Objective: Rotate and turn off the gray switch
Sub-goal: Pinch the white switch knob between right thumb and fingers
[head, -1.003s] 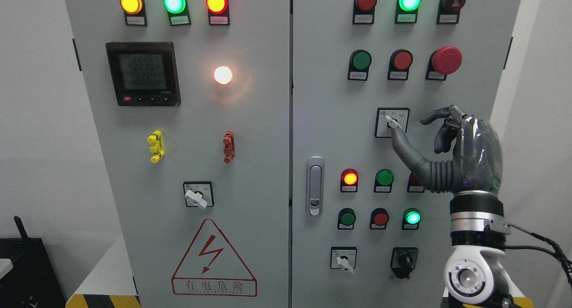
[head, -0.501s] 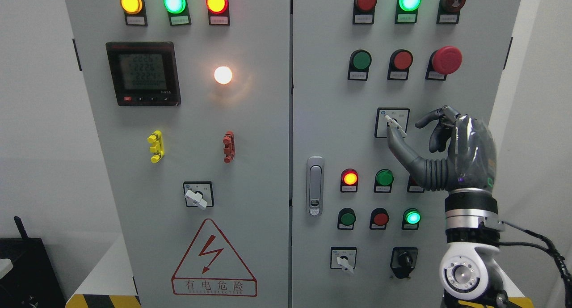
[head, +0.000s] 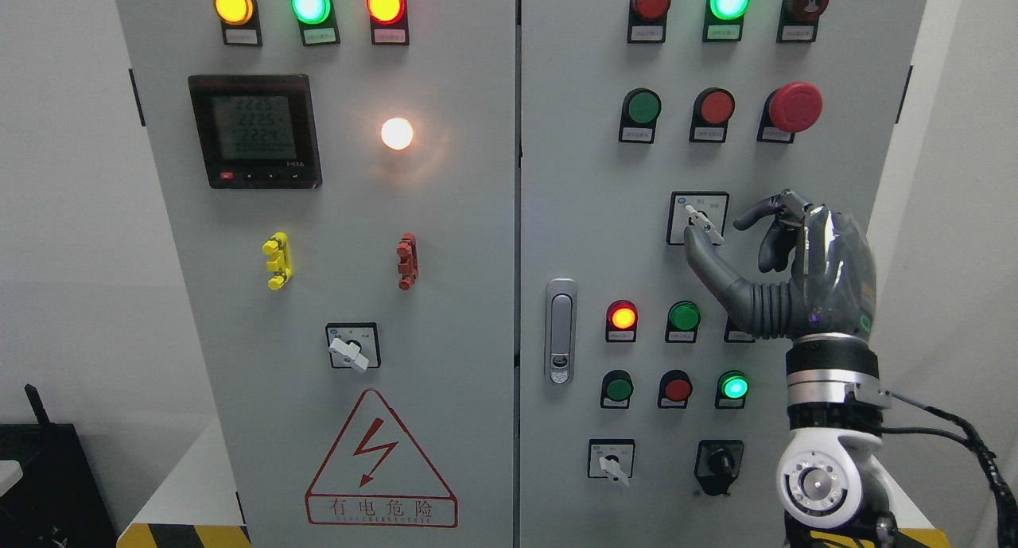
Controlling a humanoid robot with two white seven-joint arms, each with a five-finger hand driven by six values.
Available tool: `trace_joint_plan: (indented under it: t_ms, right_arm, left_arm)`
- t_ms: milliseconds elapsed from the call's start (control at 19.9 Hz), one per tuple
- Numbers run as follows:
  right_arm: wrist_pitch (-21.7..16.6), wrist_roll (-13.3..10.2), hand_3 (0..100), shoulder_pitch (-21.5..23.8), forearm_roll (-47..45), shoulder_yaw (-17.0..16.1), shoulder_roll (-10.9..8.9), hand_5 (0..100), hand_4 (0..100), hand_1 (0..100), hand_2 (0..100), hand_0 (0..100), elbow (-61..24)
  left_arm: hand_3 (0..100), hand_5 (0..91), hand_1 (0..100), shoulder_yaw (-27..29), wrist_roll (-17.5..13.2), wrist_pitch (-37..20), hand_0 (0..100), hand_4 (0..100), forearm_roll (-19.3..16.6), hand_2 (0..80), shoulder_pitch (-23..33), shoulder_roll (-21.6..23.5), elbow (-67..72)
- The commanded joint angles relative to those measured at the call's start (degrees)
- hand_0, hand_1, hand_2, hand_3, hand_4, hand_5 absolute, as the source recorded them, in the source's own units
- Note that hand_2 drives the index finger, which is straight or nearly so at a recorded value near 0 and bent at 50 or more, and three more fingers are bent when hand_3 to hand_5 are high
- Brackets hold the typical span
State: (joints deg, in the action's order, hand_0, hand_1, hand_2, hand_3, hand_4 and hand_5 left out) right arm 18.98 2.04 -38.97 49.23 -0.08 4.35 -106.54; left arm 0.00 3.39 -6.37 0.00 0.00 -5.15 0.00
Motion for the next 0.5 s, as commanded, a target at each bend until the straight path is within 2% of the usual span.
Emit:
trace_joint_plan:
  t_ms: [0, 451]
  right_arm:
    - [0.18, -0.01, 99, -0.49, 0.08, 0.96, 0.13, 100, 100, 45, 58, 7, 0.54]
    - [0.18, -0.01, 99, -0.58, 0.08, 1.66, 0.13, 100, 100, 47, 59, 7, 0.54]
  left_arm:
    - [0, 0.0, 39, 0.44, -0.05, -0.05, 12, 0, 1.14, 0.0, -0.53, 0.06, -1.41]
    - [0, 0.0, 39, 0.44, -0.05, -0.05, 12, 0, 1.14, 0.0, -0.53, -0.03, -1.41]
